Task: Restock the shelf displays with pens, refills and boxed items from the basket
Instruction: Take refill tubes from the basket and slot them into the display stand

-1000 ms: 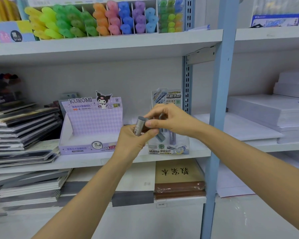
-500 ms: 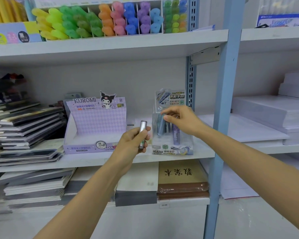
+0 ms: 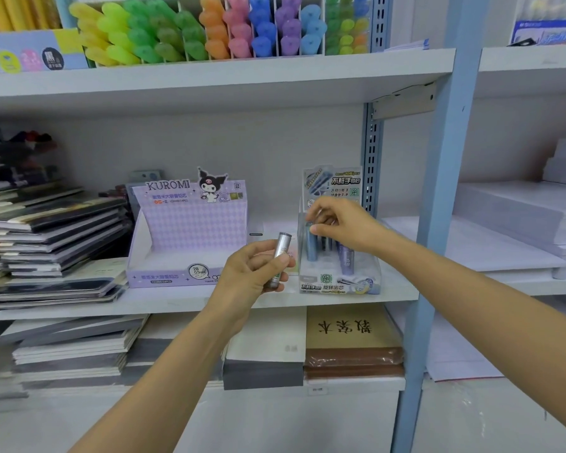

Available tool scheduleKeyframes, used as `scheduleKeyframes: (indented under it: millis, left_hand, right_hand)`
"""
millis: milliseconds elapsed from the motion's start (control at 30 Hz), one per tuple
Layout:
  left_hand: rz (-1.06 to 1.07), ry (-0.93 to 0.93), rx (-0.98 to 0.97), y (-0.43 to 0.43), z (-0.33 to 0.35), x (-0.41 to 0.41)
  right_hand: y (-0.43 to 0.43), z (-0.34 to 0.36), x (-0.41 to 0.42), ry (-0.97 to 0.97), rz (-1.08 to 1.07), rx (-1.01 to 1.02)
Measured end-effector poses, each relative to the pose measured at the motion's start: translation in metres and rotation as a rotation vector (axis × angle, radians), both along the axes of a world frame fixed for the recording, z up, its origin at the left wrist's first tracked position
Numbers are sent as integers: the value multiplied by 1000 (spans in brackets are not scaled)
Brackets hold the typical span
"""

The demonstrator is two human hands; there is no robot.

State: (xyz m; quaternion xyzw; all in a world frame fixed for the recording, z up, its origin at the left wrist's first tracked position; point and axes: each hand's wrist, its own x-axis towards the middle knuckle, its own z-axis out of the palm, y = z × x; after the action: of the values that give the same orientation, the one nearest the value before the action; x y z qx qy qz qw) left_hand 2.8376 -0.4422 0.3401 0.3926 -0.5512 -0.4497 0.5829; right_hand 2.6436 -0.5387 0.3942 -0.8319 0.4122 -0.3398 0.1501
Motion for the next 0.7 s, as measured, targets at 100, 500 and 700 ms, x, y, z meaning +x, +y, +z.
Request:
scheduleKeyframes:
  millis: [100, 500, 700]
  left_hand:
    - [18, -12, 12, 0, 0, 1]
    - [-62, -58, -25, 3, 7, -11]
    - [-73, 42, -191, 10, 15, -18]
  right_hand:
    - [0, -2, 4, 69, -41, 3]
    - [43, 6, -5, -64, 346, -43]
    - [39, 2, -17, -321, 281, 30]
